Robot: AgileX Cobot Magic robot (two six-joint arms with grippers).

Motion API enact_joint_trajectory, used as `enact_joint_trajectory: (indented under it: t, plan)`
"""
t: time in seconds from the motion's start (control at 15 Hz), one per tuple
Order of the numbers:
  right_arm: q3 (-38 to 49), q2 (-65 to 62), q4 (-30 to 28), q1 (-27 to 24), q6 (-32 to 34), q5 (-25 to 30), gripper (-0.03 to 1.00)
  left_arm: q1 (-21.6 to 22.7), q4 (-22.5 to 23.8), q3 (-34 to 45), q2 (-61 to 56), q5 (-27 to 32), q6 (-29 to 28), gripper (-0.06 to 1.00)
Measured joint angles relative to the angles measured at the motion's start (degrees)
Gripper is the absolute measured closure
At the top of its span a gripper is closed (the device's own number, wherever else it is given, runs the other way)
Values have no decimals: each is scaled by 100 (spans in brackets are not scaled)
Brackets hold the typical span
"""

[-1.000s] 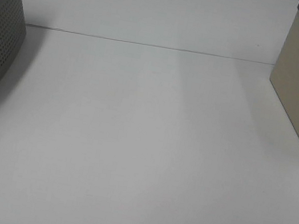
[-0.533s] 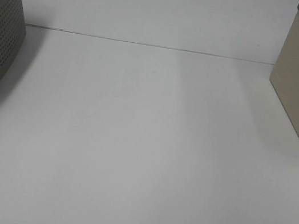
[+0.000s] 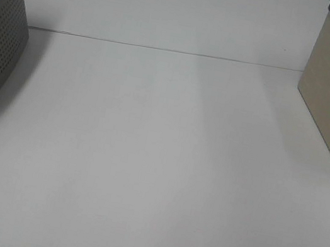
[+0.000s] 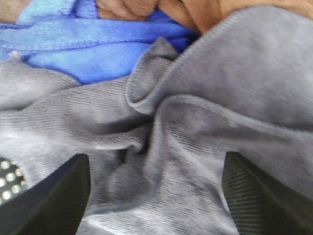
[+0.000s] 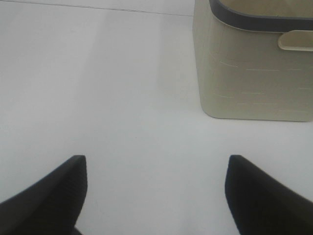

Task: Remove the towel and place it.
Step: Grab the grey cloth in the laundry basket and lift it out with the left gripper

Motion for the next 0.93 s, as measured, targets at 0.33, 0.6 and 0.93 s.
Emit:
enact_joint_trajectory:
  t: [0.33, 0.6, 0.93]
  plan:
    - [0, 0, 0, 0, 0, 0, 20, 17, 178, 0, 29, -86, -201, 27]
    - [0, 0, -6, 0, 0, 0, 20, 17, 74, 0, 115, -120, -218, 38]
    - [0, 0, -6, 0, 0, 0, 20, 17, 74, 0, 126, -178, -327, 94]
